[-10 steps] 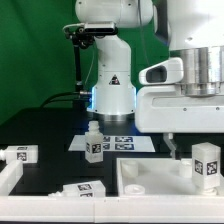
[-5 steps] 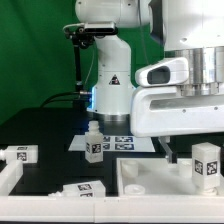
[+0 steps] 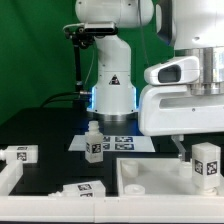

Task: Assemble one leg

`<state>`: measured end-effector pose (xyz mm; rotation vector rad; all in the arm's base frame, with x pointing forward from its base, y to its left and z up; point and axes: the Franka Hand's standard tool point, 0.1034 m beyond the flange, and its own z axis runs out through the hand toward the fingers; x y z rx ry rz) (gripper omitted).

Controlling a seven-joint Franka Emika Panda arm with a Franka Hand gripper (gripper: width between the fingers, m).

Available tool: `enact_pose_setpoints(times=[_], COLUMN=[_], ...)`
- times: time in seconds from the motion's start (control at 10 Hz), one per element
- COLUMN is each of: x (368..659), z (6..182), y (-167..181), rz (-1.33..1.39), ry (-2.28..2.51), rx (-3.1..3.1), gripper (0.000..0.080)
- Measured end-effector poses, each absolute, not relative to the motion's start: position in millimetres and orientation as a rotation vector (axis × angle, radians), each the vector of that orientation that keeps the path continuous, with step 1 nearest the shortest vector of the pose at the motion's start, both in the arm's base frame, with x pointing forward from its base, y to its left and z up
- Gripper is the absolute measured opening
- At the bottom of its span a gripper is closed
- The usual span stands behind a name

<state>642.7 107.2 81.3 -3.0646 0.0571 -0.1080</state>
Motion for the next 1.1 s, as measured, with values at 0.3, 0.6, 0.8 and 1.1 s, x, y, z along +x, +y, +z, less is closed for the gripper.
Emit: enact_pose_setpoints(times=[0.3,0.6,0.8,1.1], x=[642.6,642.6,642.3,641.7], z=[81.1,80.2,79.3,77.5], y=[107.4,106.9,107.0,102.0], rz=[-0.096,-0.090,-0.049,0.029], ry=[0.357,0.780,1.297,1.906], rx=[-3.038,-2.959,-2.780,-2.359], gripper=[0.0284,0.0284,0.0284,0.0285])
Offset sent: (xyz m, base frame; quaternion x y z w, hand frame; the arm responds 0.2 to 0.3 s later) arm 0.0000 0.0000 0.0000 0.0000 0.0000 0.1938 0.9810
